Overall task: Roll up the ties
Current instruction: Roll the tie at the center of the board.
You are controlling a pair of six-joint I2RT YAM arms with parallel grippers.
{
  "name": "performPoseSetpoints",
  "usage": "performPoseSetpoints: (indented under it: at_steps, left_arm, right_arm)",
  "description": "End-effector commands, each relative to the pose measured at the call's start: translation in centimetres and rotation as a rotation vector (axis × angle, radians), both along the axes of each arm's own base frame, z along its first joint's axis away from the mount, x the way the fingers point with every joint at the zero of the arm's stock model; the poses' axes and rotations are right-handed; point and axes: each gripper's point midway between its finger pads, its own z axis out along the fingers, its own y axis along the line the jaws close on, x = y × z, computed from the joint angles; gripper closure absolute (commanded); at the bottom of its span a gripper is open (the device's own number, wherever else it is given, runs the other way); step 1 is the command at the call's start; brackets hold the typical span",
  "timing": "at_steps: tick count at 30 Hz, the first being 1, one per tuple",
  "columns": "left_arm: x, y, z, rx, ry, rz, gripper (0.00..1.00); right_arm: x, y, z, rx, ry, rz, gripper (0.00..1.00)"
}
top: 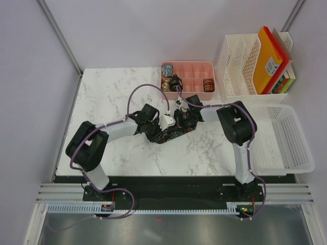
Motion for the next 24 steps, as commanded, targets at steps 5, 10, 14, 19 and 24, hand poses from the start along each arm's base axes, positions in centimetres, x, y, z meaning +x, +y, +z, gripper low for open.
performPoseSetpoints:
  at_steps: [5,10,14,19,24]
  left_arm:
    - [-3.1,0.2,0.3,-0.022,0.056,-0.110,0.95]
    - [-3.6,-0.2,1.0,-0.060,0.071,-0.127,0.94]
    - [-4.1,-0.9,2.1,-0.108,0.078,-0.149,0.94]
    - [-5.0,0.6,-0.9,-0.003,0.173,-0.140,0.94]
    - [-4.8,1.9,-2.8,0.087,0.189,-0.121,0.93]
  right_arm:
    - [-0.4,-3.0,-6.1,-0.259,0.004,-0.004,0.95]
    - [-0.4,-2.9,-6.4,-0.278,-0.007,0.003,0.96]
    - [-0.4,-2.9,-6.6,-0.287,-0.007,0.003,0.97]
    - [-0.4,-2.6,-6.1,-0.263,-0.008,0.008,0.98]
    - [0.4,-1.1,-2.3,-0.137,-0.047,0.006,0.90]
